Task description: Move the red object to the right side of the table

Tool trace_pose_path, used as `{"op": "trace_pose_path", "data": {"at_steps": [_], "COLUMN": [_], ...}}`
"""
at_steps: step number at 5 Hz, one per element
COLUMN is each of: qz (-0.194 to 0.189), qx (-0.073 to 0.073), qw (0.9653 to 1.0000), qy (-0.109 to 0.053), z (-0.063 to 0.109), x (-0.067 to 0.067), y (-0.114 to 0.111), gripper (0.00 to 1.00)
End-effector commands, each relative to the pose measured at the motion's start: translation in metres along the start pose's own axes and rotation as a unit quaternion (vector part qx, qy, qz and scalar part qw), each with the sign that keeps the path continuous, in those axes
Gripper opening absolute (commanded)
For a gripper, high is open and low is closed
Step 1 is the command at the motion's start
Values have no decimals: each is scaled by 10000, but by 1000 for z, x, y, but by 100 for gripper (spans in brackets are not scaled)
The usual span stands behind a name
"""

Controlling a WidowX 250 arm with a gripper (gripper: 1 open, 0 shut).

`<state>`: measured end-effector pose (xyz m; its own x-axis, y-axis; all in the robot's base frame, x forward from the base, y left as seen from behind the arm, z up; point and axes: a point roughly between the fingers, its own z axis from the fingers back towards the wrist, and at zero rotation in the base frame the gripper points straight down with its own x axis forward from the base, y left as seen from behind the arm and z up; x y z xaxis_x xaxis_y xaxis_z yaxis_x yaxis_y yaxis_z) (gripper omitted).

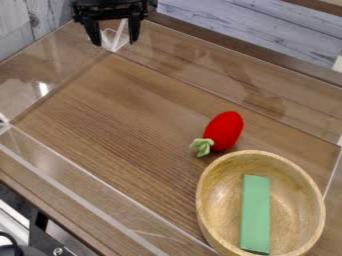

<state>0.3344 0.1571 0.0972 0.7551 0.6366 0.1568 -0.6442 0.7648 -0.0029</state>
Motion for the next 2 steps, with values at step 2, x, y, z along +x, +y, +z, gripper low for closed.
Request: {"op": "trace_pose_path", "data": {"at_steps": [2], "qz": [-193], "qx": [81], "qw": [9985], "qy": [-498], "z": [28], "x": [0], "y": [-6], "gripper": [100]}}
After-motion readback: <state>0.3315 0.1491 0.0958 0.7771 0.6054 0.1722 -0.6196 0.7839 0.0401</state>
